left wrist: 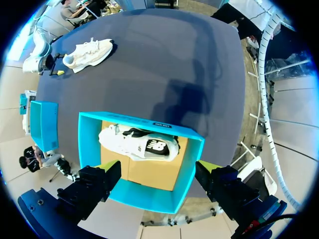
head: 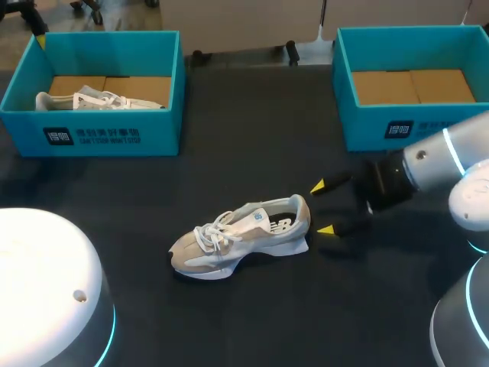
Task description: Take the shoe out of the shoebox, open the shoe tongue, remove and reinsert the insole, then place the shoe into the shoebox
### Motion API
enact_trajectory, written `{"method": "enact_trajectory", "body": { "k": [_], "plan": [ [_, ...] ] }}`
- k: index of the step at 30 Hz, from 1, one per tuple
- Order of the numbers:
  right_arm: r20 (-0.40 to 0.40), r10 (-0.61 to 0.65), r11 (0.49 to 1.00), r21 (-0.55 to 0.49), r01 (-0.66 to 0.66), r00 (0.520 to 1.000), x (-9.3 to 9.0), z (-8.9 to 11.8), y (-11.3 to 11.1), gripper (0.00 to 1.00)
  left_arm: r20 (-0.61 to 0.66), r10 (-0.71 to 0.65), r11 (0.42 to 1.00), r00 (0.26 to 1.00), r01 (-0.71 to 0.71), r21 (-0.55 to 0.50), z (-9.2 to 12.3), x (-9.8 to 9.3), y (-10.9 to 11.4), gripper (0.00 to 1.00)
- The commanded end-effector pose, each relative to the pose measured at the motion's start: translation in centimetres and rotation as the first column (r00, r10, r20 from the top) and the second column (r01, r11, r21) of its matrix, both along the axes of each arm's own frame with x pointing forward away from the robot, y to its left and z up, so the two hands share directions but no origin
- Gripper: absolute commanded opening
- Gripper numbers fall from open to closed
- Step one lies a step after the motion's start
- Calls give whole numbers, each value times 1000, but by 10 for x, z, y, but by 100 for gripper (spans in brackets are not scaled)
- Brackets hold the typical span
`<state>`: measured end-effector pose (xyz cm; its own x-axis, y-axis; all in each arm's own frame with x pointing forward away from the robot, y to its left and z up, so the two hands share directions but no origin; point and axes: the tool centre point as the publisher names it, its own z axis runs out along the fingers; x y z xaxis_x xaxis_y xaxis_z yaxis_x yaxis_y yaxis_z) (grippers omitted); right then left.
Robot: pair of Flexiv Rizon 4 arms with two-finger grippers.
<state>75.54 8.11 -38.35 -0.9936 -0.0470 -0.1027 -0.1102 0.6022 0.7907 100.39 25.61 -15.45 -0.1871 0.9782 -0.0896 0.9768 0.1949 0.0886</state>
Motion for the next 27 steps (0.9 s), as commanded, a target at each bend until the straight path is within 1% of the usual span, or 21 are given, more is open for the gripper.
{"method": "enact_trajectory", "body": {
  "k": [1, 10, 17, 27],
  "plan": [
    [-18, 20, 1000, 5, -20, 1000, 12, -10, 12, 100, 0, 0, 1000, 1000, 0, 4, 0, -1, 0, 100],
    [-46, 77, 997, 19, -76, 996, 8, -13, 26, 100, 0, 0, 1000, 1000, 0, 4, 0, -1, 0, 100],
    [-85, 126, 992, 33, -124, 988, 0, -18, 37, 100, 0, 0, 1000, 1000, 0, 4, 0, -1, 0, 100],
    [-100, 119, 992, 49, -114, 988, -6, -26, 53, 100, 0, 0, 1000, 1000, 0, 4, 0, -1, 0, 100]
  ]
}}
